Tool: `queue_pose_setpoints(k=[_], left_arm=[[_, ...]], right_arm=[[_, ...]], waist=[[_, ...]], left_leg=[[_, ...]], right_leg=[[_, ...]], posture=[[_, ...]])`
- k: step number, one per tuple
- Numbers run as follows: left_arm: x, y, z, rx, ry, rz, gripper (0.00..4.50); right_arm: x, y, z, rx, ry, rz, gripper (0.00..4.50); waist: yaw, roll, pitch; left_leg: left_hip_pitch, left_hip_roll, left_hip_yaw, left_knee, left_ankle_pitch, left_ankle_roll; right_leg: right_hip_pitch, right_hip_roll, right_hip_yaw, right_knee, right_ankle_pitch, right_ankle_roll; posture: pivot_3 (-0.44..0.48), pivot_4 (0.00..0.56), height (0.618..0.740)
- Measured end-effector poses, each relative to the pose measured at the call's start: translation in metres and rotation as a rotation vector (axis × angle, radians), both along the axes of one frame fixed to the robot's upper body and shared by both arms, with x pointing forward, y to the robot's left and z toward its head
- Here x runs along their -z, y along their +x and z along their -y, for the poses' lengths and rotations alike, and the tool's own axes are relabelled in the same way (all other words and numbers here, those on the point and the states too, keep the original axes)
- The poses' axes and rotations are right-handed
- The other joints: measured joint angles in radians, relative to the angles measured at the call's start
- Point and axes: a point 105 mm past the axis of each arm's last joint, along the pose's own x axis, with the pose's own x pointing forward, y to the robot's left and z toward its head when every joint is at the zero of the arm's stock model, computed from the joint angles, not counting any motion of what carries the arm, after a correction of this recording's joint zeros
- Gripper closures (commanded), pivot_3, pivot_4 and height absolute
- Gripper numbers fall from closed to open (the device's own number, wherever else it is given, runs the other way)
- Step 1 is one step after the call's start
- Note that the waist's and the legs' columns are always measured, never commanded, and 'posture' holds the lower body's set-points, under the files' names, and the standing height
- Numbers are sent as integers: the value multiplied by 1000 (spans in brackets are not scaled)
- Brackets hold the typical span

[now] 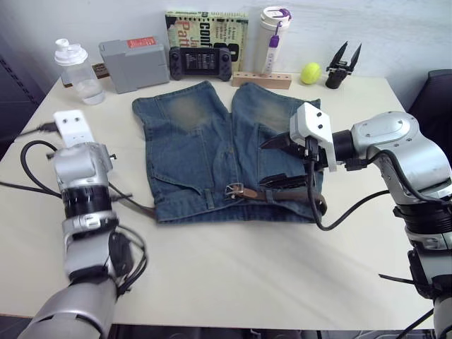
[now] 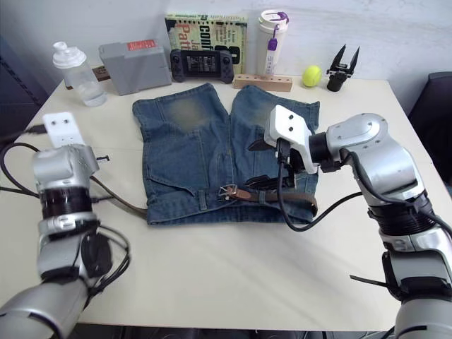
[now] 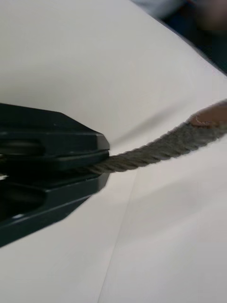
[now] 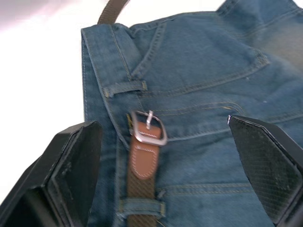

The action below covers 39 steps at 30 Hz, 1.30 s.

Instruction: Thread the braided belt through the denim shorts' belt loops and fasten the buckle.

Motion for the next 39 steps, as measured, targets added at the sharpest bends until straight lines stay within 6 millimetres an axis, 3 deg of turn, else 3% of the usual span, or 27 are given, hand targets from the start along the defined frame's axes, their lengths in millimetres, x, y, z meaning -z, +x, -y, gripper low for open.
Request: queue_pose_setpoints(k=[2, 4, 5, 7, 10, 13, 18, 20, 21, 24, 27, 30, 33, 35, 36, 37, 39], left_arm=[[-3, -7, 58, 439, 20, 29, 4468], [-2, -31, 95, 771, 138, 12, 4468], [2, -42, 104, 886, 215, -11, 4468], [10, -60, 114, 1071, 302, -53, 4468], [14, -73, 125, 1232, 291, -69, 4468], [16, -79, 129, 1314, 287, -76, 4468], [12, -82, 141, 1410, 277, -52, 4468], [12, -82, 142, 1412, 275, -53, 4500], [13, -82, 141, 1414, 275, -55, 4500], [13, -82, 142, 1420, 275, -56, 4500], [13, -83, 144, 1432, 268, -55, 4500], [13, -83, 144, 1436, 266, -55, 3428], [13, -82, 141, 1419, 222, -66, 2599], [10, -84, 130, 1371, 50, -98, 1650], [9, -84, 129, 1370, 36, -99, 1463], [4, -92, 117, 1350, -140, -111, 969], [-7, -105, 103, 1336, -317, -121, 315]], right_arm=[[-2, 1, 0, 8, 3, 21, 0], [-5, 2, 0, 21, -4, 57, 0], [-7, 4, 1, 35, -9, 89, 0], [-12, 10, 4, 67, -35, 184, 0], [-12, 12, 2, 46, -117, 330, 0], [4, 9, -9, -16, -223, 434, 0], [27, 4, -40, -107, -217, 534, 0], [26, 4, -40, -110, -217, 541, 486], [26, 4, -41, -113, -215, 548, 1101], [26, 3, -42, -119, -213, 554, 2080], [25, 3, -43, -127, -212, 564, 3360], [27, 2, -46, -136, -202, 563, 4500], [27, 2, -47, -143, -194, 564, 4500], [30, 3, -49, -148, -180, 559, 4500], [30, 4, -49, -147, -180, 559, 4500], [31, 5, -49, -147, -176, 572, 4500], [31, 8, -49, -139, -161, 596, 4500]], waist=[[-6, 0, 0], [-18, 1, 1], [-23, 2, 1], [-35, 6, 3], [-41, 9, 5], [-43, 9, 6], [-41, 9, 6], [-41, 9, 6], [-40, 9, 6], [-40, 9, 6], [-40, 9, 6], [-41, 9, 6], [-41, 9, 6], [-43, 10, 6], [-43, 10, 6], [-46, 10, 6], [-47, 10, 6]], left_leg=[[0, 0, 0, 0, -1, -2], [0, 0, 1, -1, -2, -2], [1, 1, 2, -2, -2, -2], [2, 1, 3, -3, -1, -2], [2, 2, 3, -3, 1, 1], [2, 2, 3, -3, 2, 4], [1, 1, 2, -1, 5, 9], [1, 1, 2, -1, 5, 9], [1, 1, 1, 0, 5, 9], [1, 1, 1, 0, 5, 9], [1, 1, 1, 0, 5, 9], [1, 1, 0, 0, 5, 10], [1, 1, 0, 0, 5, 10], [1, 1, 0, 0, 5, 10], [1, 1, 0, 0, 5, 10], [1, 2, 0, 0, 5, 10], [1, 2, -1, 0, 5, 10]], right_leg=[[0, -1, 1, -5, 0, 0], [0, -1, 1, -7, 0, 0], [0, 0, 1, -7, 0, 0], [0, 0, 1, -6, 0, -1], [-1, 0, 1, -4, -1, -1], [-1, 0, 1, -4, -1, -1], [0, 0, 0, 1, -1, -1], [0, 0, 0, 1, -1, -1], [1, 0, -1, 1, -1, -1], [1, -1, 0, 1, -1, -1], [1, 0, 0, 1, -1, -1], [1, 0, -1, 1, -1, -1], [1, 0, -1, 1, -1, -1], [1, 0, -1, 2, -1, -1], [1, 0, -1, 2, -1, -1], [1, 1, 0, 1, -1, -1], [1, 1, 0, 1, -1, -1]], posture=[[0, 150, 697], [0, 150, 697], [0, 150, 697], [0, 150, 697], [0, 150, 697], [0, 150, 697], [0, 150, 697], [0, 150, 697], [0, 150, 697], [0, 150, 697], [0, 150, 697], [0, 150, 697], [0, 150, 697], [0, 150, 697], [0, 150, 697], [0, 150, 697], [0, 150, 697]])
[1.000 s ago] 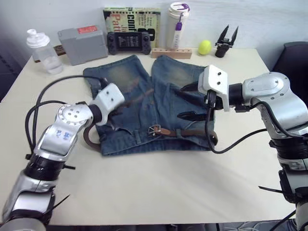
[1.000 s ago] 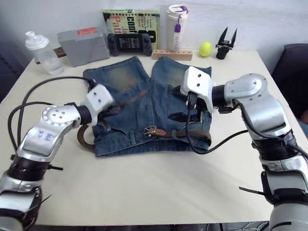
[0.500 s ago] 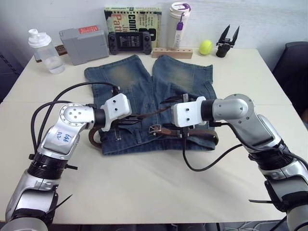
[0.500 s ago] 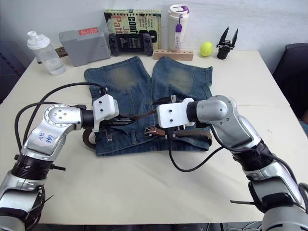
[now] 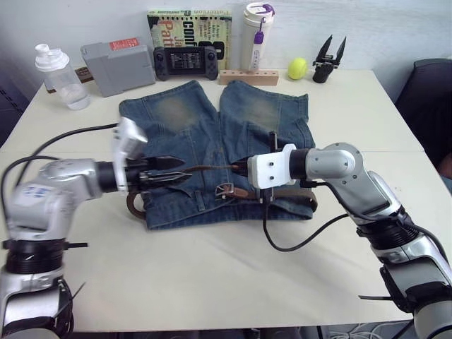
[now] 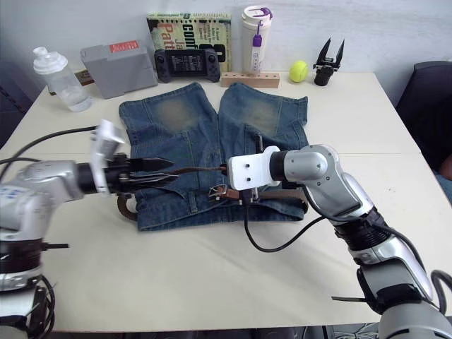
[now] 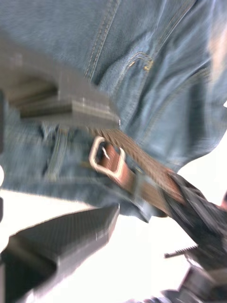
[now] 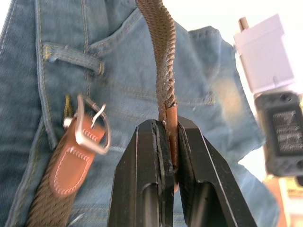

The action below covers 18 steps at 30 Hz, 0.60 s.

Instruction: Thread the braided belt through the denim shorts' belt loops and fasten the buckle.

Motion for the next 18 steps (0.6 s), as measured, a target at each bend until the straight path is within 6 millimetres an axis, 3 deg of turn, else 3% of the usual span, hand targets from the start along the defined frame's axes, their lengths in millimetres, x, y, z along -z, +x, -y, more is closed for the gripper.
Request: queue_pose_setpoints(k=[1, 4, 6, 10, 13, 15, 18], left_arm=[[-13, -9, -9, -9, -89, -54, 52], [-28, -22, -25, -41, -228, -170, 52], [-33, -43, -39, -37, -316, -312, 52], [3, -78, -40, 10, -345, -646, 52], [7, -99, -32, 118, -363, -820, 52], [4, -96, -24, 115, -424, -818, 52], [26, -63, -4, 18, -612, -847, 52]], right_arm=[[0, 0, -2, -12, 8, 28, 4500], [-2, -2, -7, -50, 18, 98, 4500], [0, -2, -7, -68, 18, 151, 4500], [2, -4, -11, -115, 27, 229, 4500], [3, -5, -12, -140, 31, 280, 4500], [1, -7, -15, -162, 40, 309, 4500], [1, -12, -19, -195, 55, 345, 4500]], waist=[[1, 0, 0], [3, 0, 0], [3, 0, 0], [1, 0, 1], [1, -2, 2], [4, 2, 3], [4, 1, 3]], left_leg=[[0, 0, 0, 0, 0, 0], [1, 0, -1, 1, 0, 0], [2, -2, -1, 0, 0, 0], [4, -2, -2, 0, 0, 0], [4, -1, -4, 0, 0, -3], [5, -2, -7, 0, -1, -3], [3, -4, -8, 1, 0, -2]], right_leg=[[0, 0, 0, 0, 0, 0], [2, 0, 0, 0, 0, 0], [2, 0, 2, 0, 0, 0], [2, -1, 6, 1, 0, 0], [2, 0, 8, 0, -2, -3], [3, -1, 12, 0, -2, -3], [2, 0, 14, 4, -2, -3]], posture=[[0, 150, 697], [0, 150, 697], [0, 150, 697], [0, 150, 697], [0, 150, 697], [0, 150, 697], [0, 150, 697]])
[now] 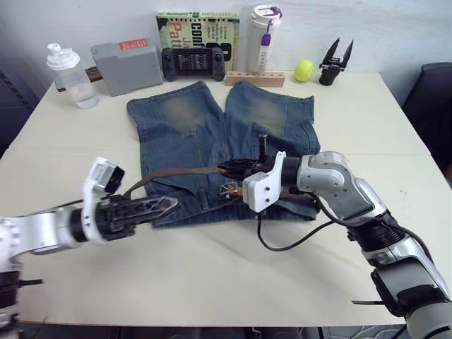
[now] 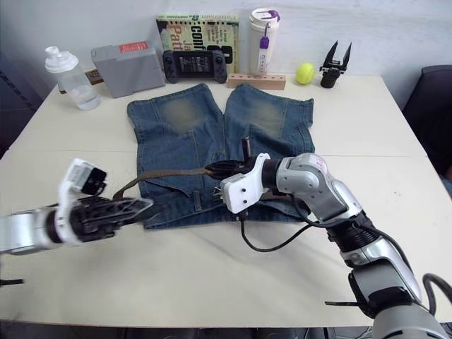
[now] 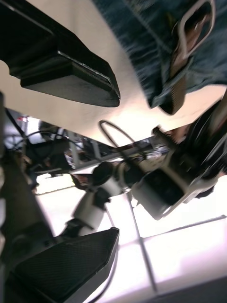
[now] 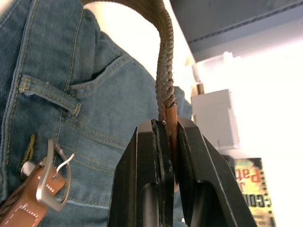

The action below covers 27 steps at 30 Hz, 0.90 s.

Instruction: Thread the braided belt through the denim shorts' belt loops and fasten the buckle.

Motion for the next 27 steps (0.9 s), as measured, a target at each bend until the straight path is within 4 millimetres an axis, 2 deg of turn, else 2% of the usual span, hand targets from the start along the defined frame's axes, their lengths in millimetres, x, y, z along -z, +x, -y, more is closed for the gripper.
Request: queue_pose_setpoints(k=[3, 7, 13, 17, 23, 24, 27], left_arm=[[8, 24, 19, -138, -58, -18, 52], [15, 37, 40, -233, -84, -72, 52], [0, 51, 36, -318, -85, -54, 52], [3, 53, 33, -334, -63, -70, 1320], [11, 53, 26, -303, -18, -103, 4154], [11, 53, 26, -297, -13, -101, 4367], [12, 53, 24, -271, -19, -110, 4367]], right_arm=[[2, -1, 0, -5, 2, 6, 4500], [1, -4, 0, -12, 4, 18, 4500], [3, -10, -1, -30, 1, 28, 4500], [4, -9, -1, -26, -3, 26, 4500], [6, -8, 0, -18, -17, 34, 4500], [6, -9, 0, -20, -20, 35, 4500], [6, -9, -1, -22, -20, 36, 4500]], waist=[[0, 0, 0], [1, -1, 0], [2, -1, 0], [3, -1, 0], [3, -1, 0], [3, -1, 0], [3, -1, 0]], left_leg=[[0, 0, 0, 0, 0, 0], [0, 1, 0, 1, 1, 1], [1, 1, -2, 1, 1, 1], [1, 1, -4, 1, 1, 1], [2, 1, -7, 2, 2, -1], [2, 1, -8, 1, 2, -1], [2, 2, -9, 1, 3, -2]], right_leg=[[1, 0, -1, -1, 0, 0], [3, 1, -2, -3, 0, 0], [7, 2, -5, -4, 0, 1], [9, 3, -6, -5, 0, 1], [13, 8, -7, -8, 0, 1], [13, 11, -7, -8, 0, 1], [13, 13, -7, -9, 0, 1]], posture=[[0, 150, 697], [0, 150, 697], [0, 150, 697], [0, 150, 697], [0, 150, 697], [0, 150, 697], [0, 150, 697]])
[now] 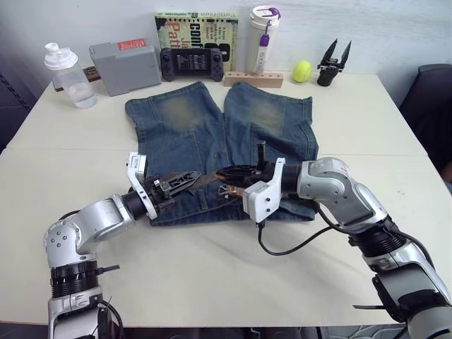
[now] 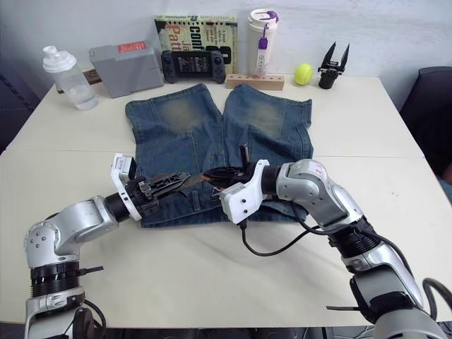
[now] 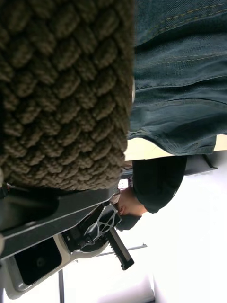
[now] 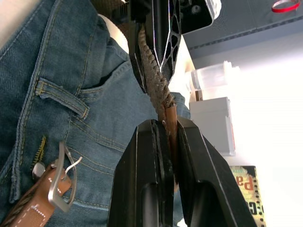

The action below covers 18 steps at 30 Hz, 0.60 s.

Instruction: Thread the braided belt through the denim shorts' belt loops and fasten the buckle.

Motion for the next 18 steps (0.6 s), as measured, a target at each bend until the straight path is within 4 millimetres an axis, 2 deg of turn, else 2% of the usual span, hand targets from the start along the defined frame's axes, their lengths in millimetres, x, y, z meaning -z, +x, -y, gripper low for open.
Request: queue_pose_setpoints(k=[3, 5, 9, 14, 18], left_arm=[[2, 2, -4, 6, 5, -17, 4500], [3, 4, -18, -20, 32, -33, 4500], [-7, 0, -47, -69, 89, -5, 4500], [-6, -11, -69, -130, 119, 8, 4500], [4, -15, -65, -170, 123, -11, 4500]], right_arm=[[0, 1, 0, 7, 11, -26, 3177], [-2, 2, 4, 21, 38, -92, 2173], [-4, 2, 24, 52, 19, -177, 146], [-8, -3, 49, 86, -34, -369, 65], [-12, -14, 52, 58, -60, -493, 65]], waist=[[0, 0, 0], [0, 0, 0], [-1, 0, 0], [-1, 1, 0], [0, 1, 0]], left_leg=[[0, 0, -1, 0, 1, -1], [0, 1, -3, -1, 1, -2], [0, 1, -5, -2, 1, -3], [0, 2, -5, -3, 0, -5], [0, 2, -6, -3, -3, -9]], right_leg=[[0, 0, 0, 0, 0, 0], [1, 0, 2, -1, 0, 0], [1, 0, 3, -2, 0, 0], [1, 0, 4, -8, 0, 0], [1, -1, 3, -9, 0, 0]], posture=[[0, 150, 697], [0, 150, 697], [0, 150, 697], [0, 150, 697], [0, 150, 697]])
